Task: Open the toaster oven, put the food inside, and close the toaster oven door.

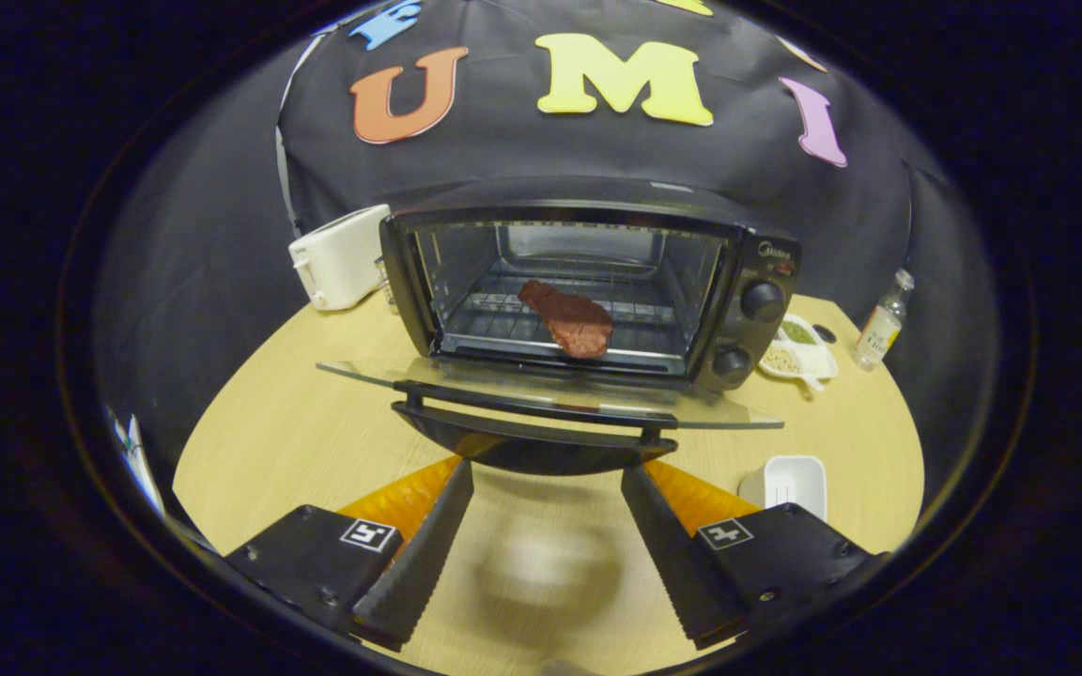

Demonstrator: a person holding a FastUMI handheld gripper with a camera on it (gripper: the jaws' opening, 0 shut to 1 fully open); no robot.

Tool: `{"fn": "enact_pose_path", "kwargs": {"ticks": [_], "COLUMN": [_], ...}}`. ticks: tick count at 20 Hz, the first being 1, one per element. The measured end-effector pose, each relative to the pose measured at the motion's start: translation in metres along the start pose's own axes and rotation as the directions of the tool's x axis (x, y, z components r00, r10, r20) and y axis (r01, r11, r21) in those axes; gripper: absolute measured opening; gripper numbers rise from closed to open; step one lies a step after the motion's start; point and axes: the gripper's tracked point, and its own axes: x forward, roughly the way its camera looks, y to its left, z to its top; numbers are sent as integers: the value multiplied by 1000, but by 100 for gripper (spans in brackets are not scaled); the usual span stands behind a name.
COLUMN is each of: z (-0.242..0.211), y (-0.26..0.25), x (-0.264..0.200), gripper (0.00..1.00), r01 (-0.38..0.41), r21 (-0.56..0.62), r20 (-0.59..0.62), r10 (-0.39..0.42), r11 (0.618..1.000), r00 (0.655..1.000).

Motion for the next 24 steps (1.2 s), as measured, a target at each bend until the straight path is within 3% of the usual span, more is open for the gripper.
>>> {"fn": "enact_pose_path", "kwargs": {"ticks": [12,24], "z": [81,84], "y": [-10,-17], "x": [18,-5], "gripper": [100,100], "r01": [16,40], "r21": [0,35], "r20": [105,137], "r10": [-16,-45], "r11": [1000,999], "r00": [994,990]}}
